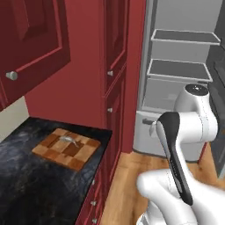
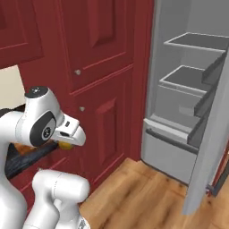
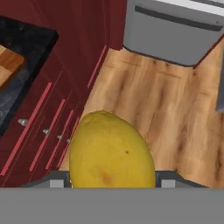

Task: Retrieve a lemon from the fridge and place it on the cutting board with the fish.

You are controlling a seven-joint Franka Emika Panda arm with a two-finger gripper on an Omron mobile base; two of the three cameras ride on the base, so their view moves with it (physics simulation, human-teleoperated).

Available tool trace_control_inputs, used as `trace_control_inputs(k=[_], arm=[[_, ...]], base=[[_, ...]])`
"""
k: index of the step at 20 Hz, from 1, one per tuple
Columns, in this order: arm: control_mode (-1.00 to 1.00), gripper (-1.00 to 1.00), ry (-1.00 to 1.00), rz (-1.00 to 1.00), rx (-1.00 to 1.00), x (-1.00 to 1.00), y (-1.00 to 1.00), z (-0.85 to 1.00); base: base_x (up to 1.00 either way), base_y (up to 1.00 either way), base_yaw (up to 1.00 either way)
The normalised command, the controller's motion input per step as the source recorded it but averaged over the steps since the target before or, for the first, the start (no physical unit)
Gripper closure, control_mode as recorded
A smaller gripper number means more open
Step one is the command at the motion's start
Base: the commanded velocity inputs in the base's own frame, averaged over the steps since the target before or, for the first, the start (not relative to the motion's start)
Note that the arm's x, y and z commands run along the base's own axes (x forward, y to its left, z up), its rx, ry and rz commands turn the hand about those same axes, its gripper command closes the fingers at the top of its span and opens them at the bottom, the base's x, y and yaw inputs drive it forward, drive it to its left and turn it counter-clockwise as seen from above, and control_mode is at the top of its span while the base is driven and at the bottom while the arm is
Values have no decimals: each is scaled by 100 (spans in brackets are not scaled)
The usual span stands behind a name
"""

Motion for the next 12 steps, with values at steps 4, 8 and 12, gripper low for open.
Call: trace_control_inputs(k=[4,8,12], arm=[[100,100,0,0,0,0,0,0],[100,100,0,0,0,0,0,0],[100,100,0,0,0,0,0,0]], base=[[-28,-9,63],[7,-6,66],[11,-18,69]])
